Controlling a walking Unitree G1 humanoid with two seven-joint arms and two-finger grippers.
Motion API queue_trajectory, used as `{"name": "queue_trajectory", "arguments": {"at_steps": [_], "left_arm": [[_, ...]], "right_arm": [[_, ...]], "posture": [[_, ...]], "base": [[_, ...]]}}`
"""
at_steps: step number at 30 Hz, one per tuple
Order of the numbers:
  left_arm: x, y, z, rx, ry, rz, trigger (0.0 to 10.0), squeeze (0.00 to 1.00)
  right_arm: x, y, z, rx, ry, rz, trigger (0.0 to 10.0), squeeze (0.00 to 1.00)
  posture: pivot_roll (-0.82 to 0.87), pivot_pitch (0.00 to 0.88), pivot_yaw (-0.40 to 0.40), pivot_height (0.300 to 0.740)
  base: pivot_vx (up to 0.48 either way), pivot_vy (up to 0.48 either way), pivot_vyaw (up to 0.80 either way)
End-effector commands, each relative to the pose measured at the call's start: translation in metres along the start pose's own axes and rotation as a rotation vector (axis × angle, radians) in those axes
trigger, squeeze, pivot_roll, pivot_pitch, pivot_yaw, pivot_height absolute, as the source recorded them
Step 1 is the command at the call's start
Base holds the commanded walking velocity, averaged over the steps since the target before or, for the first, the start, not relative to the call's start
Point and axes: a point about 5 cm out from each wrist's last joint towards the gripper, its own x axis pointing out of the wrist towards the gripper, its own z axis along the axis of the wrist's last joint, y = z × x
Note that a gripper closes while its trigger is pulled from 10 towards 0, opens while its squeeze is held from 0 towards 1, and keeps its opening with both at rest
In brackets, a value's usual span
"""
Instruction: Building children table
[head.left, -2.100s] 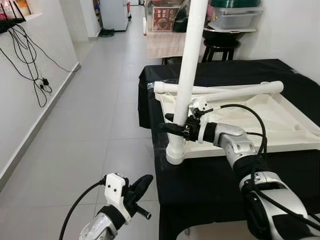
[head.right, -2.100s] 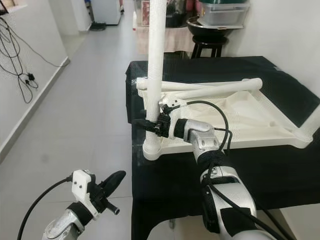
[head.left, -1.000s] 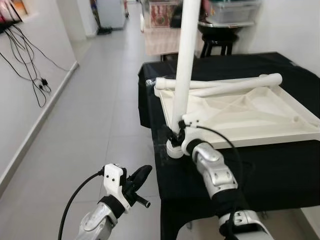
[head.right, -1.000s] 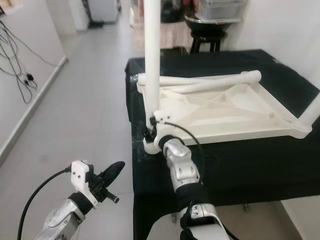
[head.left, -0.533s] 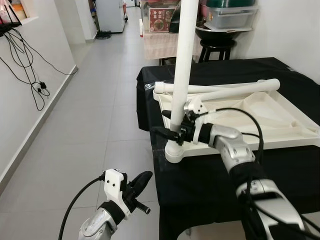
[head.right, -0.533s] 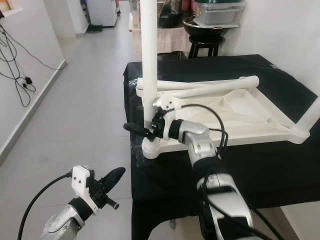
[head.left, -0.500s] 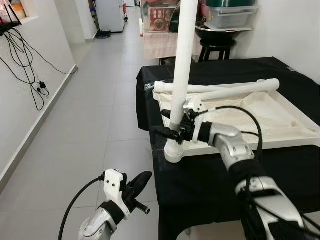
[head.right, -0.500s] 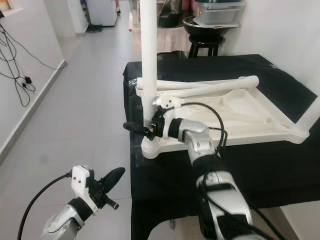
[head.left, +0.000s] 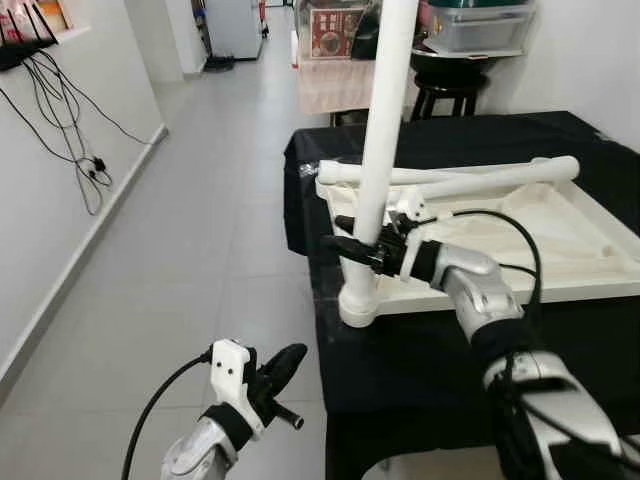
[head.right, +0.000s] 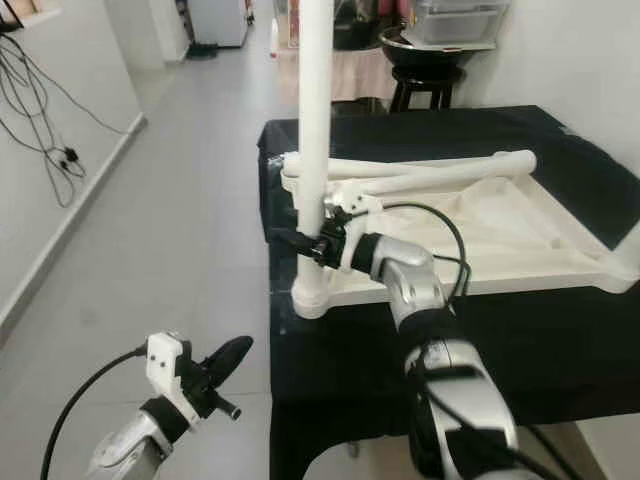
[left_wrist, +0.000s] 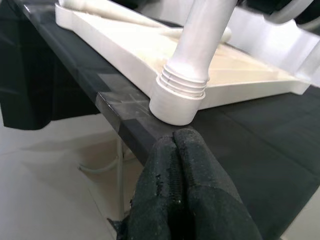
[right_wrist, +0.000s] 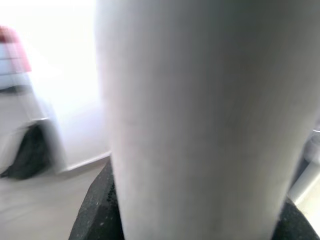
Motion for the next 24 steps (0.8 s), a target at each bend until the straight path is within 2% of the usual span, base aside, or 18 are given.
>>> {"name": "queue_trajectory", "arguments": {"at_steps": [1, 2, 3, 4, 5, 6, 8, 10, 12, 13, 16, 17, 23, 24], "left_arm": [[-0.003, 0.000, 0.000, -0.007, 0.007, 0.002, 10.0, 0.00], [-0.004, 0.000, 0.000, -0.007, 0.007, 0.002, 10.0, 0.00], [-0.004, 0.001, 0.001, -0.006, 0.007, 0.002, 10.0, 0.00], [-0.004, 0.001, 0.001, -0.006, 0.007, 0.002, 10.0, 0.00], [-0.005, 0.001, 0.001, -0.006, 0.007, 0.001, 10.0, 0.00], [-0.005, 0.001, 0.001, -0.004, 0.011, 0.001, 10.0, 0.00], [-0.004, 0.003, 0.001, -0.003, 0.015, 0.001, 10.0, 0.00], [-0.003, 0.003, 0.001, -0.003, 0.016, 0.001, 10.0, 0.00], [-0.002, 0.003, 0.001, -0.004, 0.016, 0.001, 10.0, 0.00], [-0.002, 0.003, 0.001, -0.004, 0.015, 0.001, 10.0, 0.00], [0.000, 0.004, 0.001, -0.001, 0.011, 0.004, 10.0, 0.00], [0.000, 0.004, 0.001, 0.000, 0.011, 0.005, 10.0, 0.00], [0.000, 0.005, 0.002, 0.000, 0.010, 0.008, 10.0, 0.00], [0.000, 0.005, 0.002, 0.000, 0.010, 0.008, 10.0, 0.00]], "right_arm": [[-0.011, 0.003, -0.042, 0.071, 0.148, -0.214, 0.0, 0.00], [-0.018, 0.011, -0.058, 0.116, 0.175, -0.461, 0.0, 0.00], [-0.026, 0.016, -0.068, 0.147, 0.202, -0.641, 0.0, 0.00], [-0.026, 0.016, -0.068, 0.147, 0.202, -0.641, 0.0, 0.00], [-0.032, 0.018, -0.074, 0.166, 0.218, -0.742, 0.0, 0.00], [-0.027, 0.037, -0.082, 0.174, 0.218, -0.699, 0.0, 0.00], [-0.011, 0.053, -0.082, 0.160, 0.188, -0.587, 0.0, 0.00], [-0.005, 0.054, -0.079, 0.146, 0.178, -0.561, 0.0, 0.00], [0.000, 0.045, -0.070, 0.129, 0.159, -0.568, 0.0, 0.00], [0.002, 0.041, -0.065, 0.117, 0.157, -0.574, 9.9, 0.00], [0.008, 0.031, -0.051, 0.106, 0.132, -0.525, 10.0, 0.00], [0.010, 0.031, -0.042, 0.101, 0.115, -0.498, 10.0, 1.00], [0.018, 0.026, -0.020, 0.094, 0.049, -0.403, 10.0, 1.00], [0.022, 0.026, -0.012, 0.089, 0.020, -0.325, 10.0, 1.00]], "posture": [[-0.03, 0.000, 0.000, 0.740], [-0.04, 0.000, 0.008, 0.740], [-0.04, 0.000, 0.008, 0.740], [-0.04, 0.000, 0.008, 0.740], [-0.04, 0.000, 0.008, 0.740], [-0.04, 0.000, 0.025, 0.740], [-0.04, 0.000, 0.028, 0.740], [-0.04, 0.000, 0.029, 0.740], [-0.04, 0.000, 0.028, 0.740], [-0.04, 0.000, 0.023, 0.740], [-0.04, 0.000, 0.021, 0.740], [-0.03, 0.000, 0.019, 0.740], [-0.03, 0.000, 0.016, 0.740], [-0.03, 0.000, 0.016, 0.740]], "base": [[0.000, 0.000, 0.00], [0.000, 0.000, 0.00], [0.000, 0.000, 0.00], [0.000, 0.000, 0.00], [0.000, 0.000, 0.00], [0.000, 0.000, 0.00], [0.000, 0.000, 0.00], [0.000, 0.000, 0.00], [0.000, 0.000, 0.00], [0.000, 0.000, 0.00], [0.000, 0.000, 0.00], [0.000, 0.000, 0.00], [0.000, 0.000, 0.00], [0.000, 0.000, 0.00]]}}
